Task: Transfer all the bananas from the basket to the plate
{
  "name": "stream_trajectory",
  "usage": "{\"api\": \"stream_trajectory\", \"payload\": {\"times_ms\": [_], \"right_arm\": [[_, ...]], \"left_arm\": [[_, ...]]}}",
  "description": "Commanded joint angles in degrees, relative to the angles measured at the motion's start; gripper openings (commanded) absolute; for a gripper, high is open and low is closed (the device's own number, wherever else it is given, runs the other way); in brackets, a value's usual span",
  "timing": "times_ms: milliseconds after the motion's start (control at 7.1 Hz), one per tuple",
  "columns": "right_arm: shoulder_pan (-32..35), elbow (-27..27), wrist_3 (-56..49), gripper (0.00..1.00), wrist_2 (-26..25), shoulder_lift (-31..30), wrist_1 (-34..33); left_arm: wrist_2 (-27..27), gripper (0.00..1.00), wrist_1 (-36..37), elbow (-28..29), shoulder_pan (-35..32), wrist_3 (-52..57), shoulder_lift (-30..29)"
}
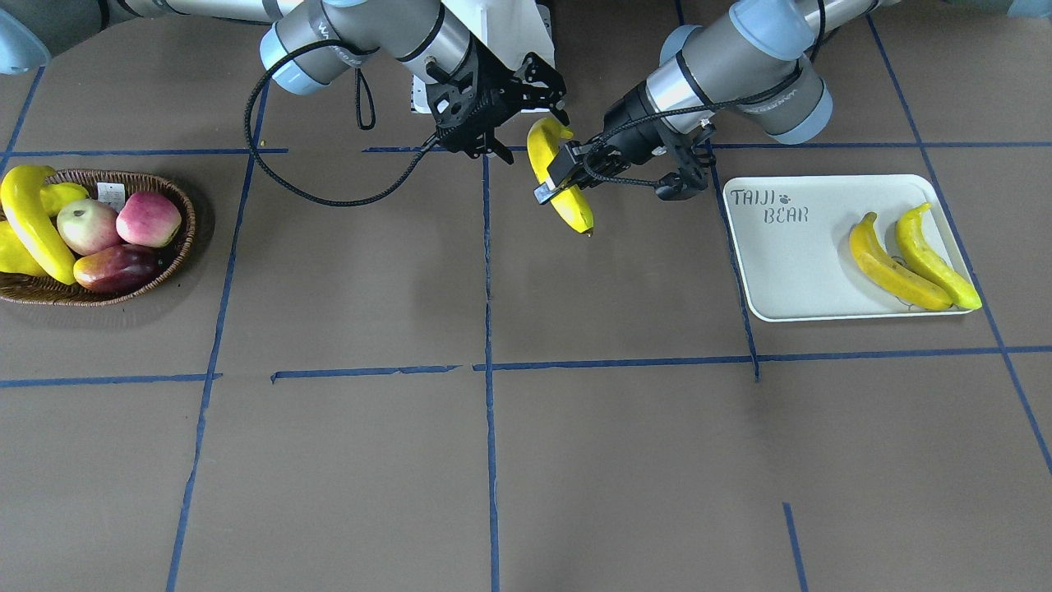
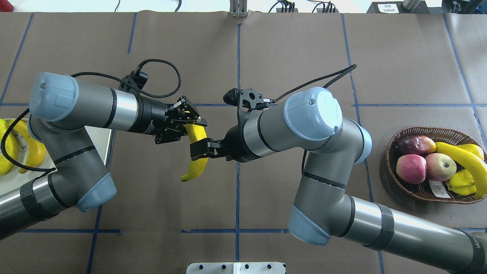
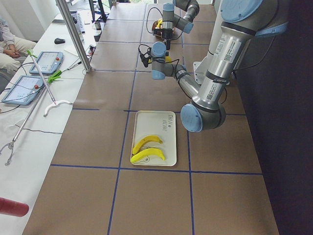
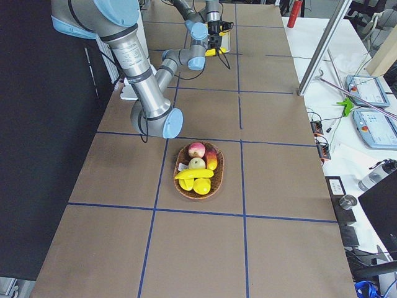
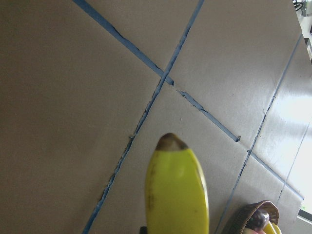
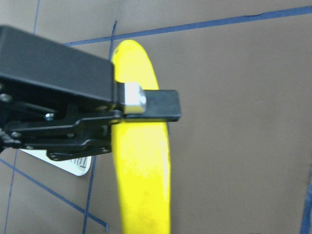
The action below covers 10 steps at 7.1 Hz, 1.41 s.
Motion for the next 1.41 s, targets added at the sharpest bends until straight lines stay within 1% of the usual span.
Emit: {"api": "stream_trajectory", "payload": {"times_ms": [0, 141, 282, 423, 564, 846, 986, 1127, 1268], "right_arm": [[4.59, 2.29, -0.15, 0.99, 5.45, -3.06, -4.63], [7.14, 2.56, -0.23, 0.99, 6.77, -6.65, -4.72], [10.73, 2.13, -0.76, 0.99, 9.83, -8.78, -4.81], [14.51, 2.04, -2.94, 0.99, 13.26, -11.93, -4.81], [17.5, 2.04, -7.57, 0.99, 15.29, -14.4, -5.42], [21.21, 2.65, -18.29, 0.99, 16.54, -16.26, -13.64], [22.27, 2.74, -22.52, 0.99, 16.54, -18.18, -14.65], [22.54, 3.35, -24.91, 0.99, 16.54, -20.12, -14.57], [22.54, 3.79, -25.02, 1.0, 16.54, -20.57, -14.66]], "left_arm": [[1.56, 0.0, 0.73, -0.27, -2.27, -0.1, 3.15], [4.62, 0.0, 1.0, -0.45, -2.46, -0.11, 6.14], [4.73, 0.0, 1.44, -0.1, -4.46, -0.02, 9.56], [4.65, 0.0, 1.36, -0.19, -7.35, 0.07, 14.99], [4.56, 0.0, 1.35, 0.42, -9.21, 2.51, 18.35], [4.12, 0.0, 1.53, 1.31, -9.92, 16.43, 25.9], [2.82, 0.0, 1.53, 3.4, -12.45, 20.59, 27.77], [1.15, 0.0, 1.18, 6.55, -14.74, 21.24, 27.87], [1.13, 0.0, 1.09, 8.76, -16.76, 21.25, 27.79]]}}
